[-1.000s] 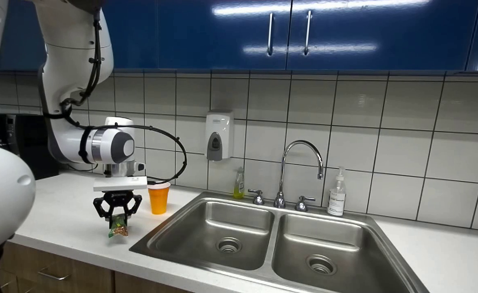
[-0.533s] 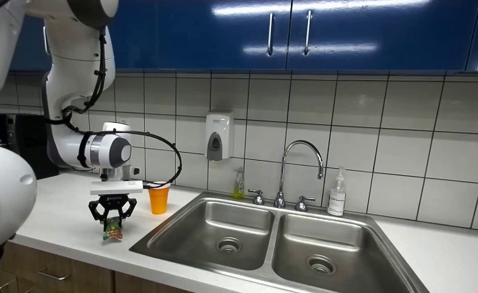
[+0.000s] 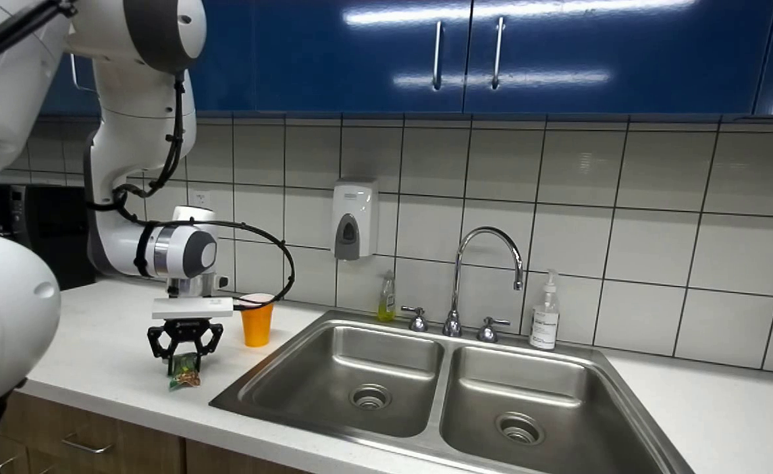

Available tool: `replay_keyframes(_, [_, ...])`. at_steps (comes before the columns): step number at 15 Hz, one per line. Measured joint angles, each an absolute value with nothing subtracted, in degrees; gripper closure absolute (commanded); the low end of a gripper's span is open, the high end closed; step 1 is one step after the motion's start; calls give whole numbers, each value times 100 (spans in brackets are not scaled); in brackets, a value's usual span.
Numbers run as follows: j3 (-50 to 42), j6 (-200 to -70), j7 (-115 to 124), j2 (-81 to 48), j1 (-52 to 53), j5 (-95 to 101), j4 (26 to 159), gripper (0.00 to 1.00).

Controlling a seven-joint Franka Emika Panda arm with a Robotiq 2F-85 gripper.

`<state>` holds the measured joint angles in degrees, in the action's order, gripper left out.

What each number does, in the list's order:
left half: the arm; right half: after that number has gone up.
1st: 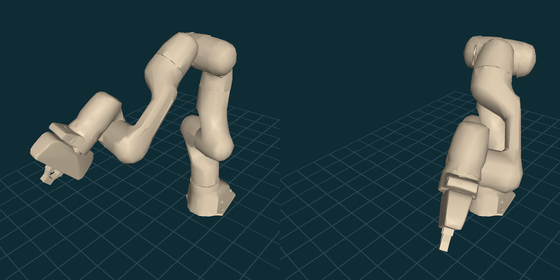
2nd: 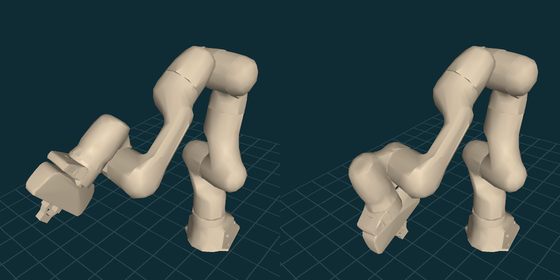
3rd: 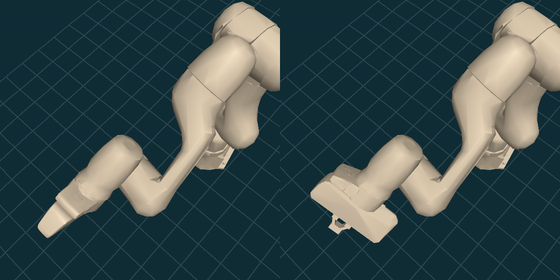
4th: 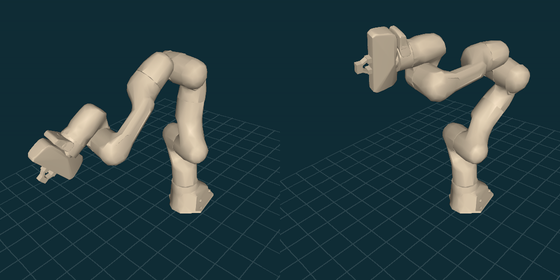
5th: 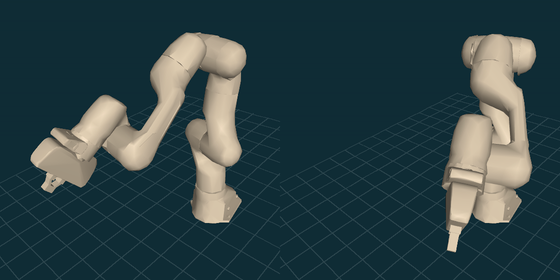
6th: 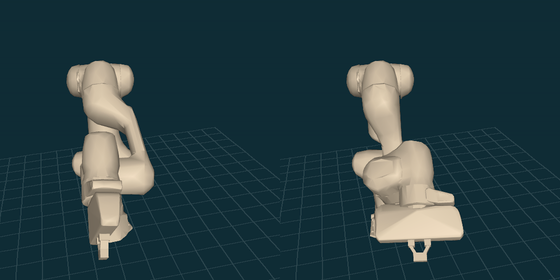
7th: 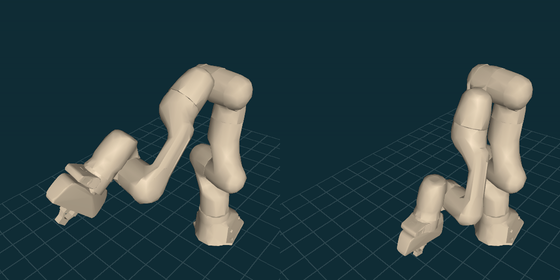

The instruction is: Take the green packet out of the sink.

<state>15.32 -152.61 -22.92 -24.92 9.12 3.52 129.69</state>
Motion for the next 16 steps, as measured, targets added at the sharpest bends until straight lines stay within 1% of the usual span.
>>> replay_keyframes(1, [1541,-15260,-2283,-2512,932,352,12952,11])
replay_keyframes(2, [1551,-15260,-2273,-2535,941,352,12936,2])
replay_keyframes(3, [1559,-15260,-2269,-2556,941,352,12922,0])
replay_keyframes(16, [1560,-15260,-2259,-2409,733,301,12896,0])
